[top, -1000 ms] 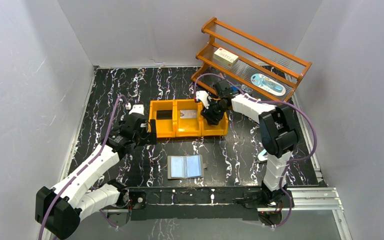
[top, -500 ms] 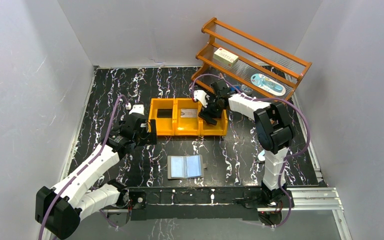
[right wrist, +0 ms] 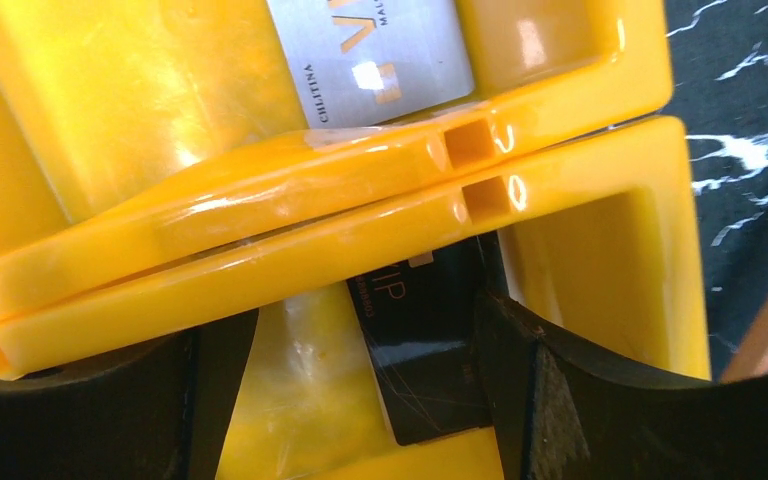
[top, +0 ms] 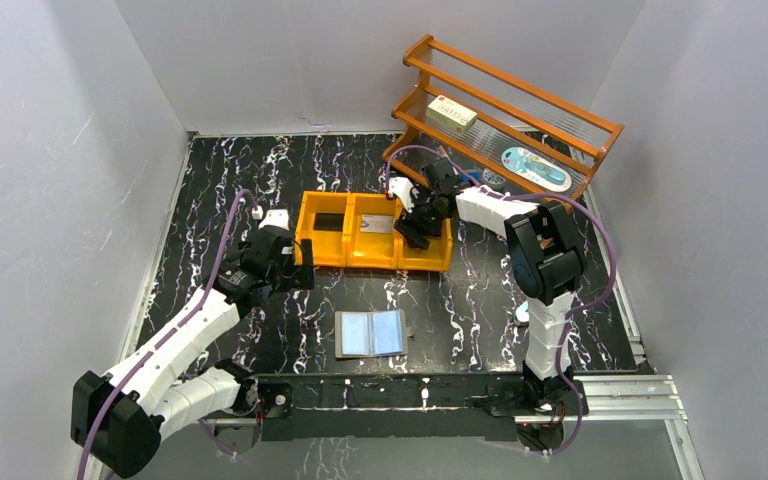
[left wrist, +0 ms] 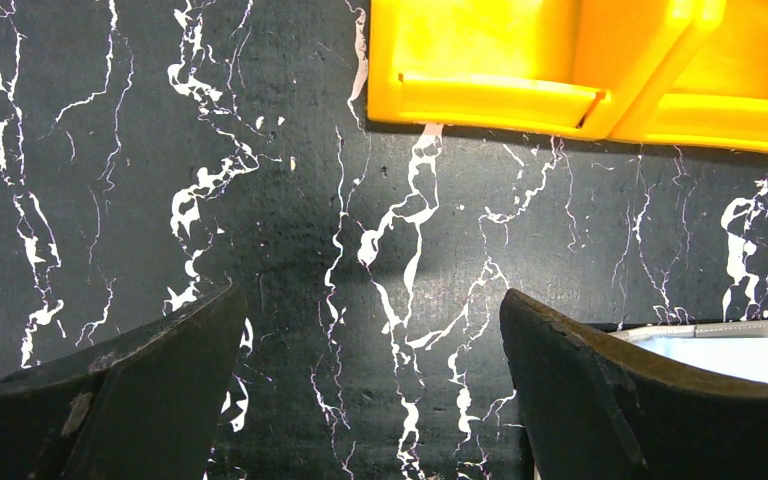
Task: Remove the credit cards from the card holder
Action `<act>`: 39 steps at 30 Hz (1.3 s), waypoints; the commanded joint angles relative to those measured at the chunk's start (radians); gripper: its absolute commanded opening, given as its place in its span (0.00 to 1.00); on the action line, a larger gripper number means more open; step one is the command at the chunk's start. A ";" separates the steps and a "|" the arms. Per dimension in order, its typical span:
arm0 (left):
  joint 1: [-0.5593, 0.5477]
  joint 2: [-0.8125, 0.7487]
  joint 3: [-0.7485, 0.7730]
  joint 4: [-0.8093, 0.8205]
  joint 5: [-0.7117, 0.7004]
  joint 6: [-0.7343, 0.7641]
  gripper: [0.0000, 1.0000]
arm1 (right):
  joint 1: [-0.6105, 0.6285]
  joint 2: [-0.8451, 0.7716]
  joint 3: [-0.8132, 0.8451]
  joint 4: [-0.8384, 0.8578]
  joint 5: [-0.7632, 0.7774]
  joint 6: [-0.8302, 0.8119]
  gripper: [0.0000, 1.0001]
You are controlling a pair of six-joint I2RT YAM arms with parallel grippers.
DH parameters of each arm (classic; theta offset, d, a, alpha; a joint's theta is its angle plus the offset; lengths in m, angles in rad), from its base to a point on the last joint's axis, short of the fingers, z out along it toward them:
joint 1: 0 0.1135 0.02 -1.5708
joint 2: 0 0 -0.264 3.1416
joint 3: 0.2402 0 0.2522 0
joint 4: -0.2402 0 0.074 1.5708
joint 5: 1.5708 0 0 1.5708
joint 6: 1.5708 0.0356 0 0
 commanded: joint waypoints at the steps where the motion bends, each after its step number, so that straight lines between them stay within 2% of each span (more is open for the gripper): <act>1: 0.003 0.000 0.013 -0.006 0.006 0.008 0.98 | -0.001 0.092 -0.023 -0.139 -0.030 0.143 0.87; 9: 0.004 -0.004 0.012 -0.006 0.008 0.008 0.98 | 0.001 0.124 -0.026 -0.191 0.012 0.296 0.75; 19: 0.004 0.003 0.014 -0.005 0.011 0.010 0.98 | 0.065 0.062 -0.103 -0.163 0.058 0.427 0.62; 27: 0.004 -0.001 0.013 -0.005 0.014 0.011 0.98 | 0.092 -0.015 -0.069 -0.101 0.204 0.485 0.70; 33: 0.003 -0.003 0.012 -0.006 0.014 0.011 0.98 | 0.091 -0.105 -0.058 -0.005 0.253 0.510 0.81; 39: 0.003 -0.003 0.012 -0.006 0.015 0.013 0.98 | 0.092 -0.050 0.002 -0.053 0.324 0.442 0.89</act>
